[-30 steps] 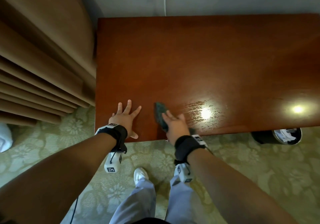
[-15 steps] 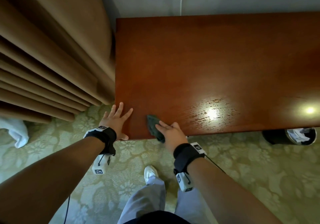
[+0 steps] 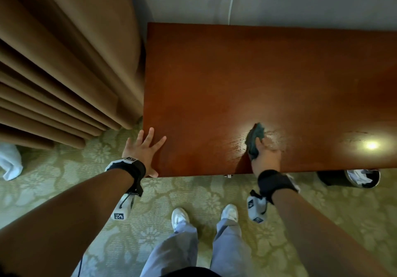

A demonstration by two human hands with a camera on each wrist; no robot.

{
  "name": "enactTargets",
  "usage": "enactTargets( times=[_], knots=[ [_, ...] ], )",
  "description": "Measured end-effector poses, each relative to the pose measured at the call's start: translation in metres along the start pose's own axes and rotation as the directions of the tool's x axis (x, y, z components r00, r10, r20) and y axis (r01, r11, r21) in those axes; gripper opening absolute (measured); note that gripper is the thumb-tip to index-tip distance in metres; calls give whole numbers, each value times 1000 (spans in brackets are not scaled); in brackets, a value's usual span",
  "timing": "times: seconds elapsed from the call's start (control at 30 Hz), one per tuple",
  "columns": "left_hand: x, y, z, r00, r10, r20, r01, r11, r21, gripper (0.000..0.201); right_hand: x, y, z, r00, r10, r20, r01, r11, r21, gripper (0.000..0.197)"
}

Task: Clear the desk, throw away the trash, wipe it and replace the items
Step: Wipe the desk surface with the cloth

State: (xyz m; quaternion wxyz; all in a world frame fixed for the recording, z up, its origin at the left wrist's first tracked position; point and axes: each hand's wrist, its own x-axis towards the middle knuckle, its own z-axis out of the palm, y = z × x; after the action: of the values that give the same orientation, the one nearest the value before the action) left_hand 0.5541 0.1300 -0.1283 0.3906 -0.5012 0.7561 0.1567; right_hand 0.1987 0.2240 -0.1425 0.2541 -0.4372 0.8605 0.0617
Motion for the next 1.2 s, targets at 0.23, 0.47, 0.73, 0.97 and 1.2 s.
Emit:
enactTargets(
  times=[0.23, 0.47, 0.73, 0.97, 1.2],
  knots=[
    [0, 0, -1, 1000, -9, 4, 9, 1000, 4, 130, -83, -123, 34, 825, -521, 220, 556, 819, -143, 70],
    [1, 1, -3, 999, -30, 24, 30, 1000, -9, 130, -86, -143, 71, 717, -619, 320, 682, 718, -137, 55],
    [-4, 4, -8, 999, -42, 25, 42, 999, 3, 130, -57, -64, 38, 853, -484, 194, 508, 856, -95, 79],
    [-8, 14, -13, 998, -69, -9, 70, 996, 59, 131, -15, 35, -5, 972, -218, 87, 228, 965, -127, 68],
    [-17, 59, -50, 991, -119, -55, 118, 993, -9, 95, 4, 120, -51, 996, -43, 81, 49, 996, -71, 64]
  ],
)
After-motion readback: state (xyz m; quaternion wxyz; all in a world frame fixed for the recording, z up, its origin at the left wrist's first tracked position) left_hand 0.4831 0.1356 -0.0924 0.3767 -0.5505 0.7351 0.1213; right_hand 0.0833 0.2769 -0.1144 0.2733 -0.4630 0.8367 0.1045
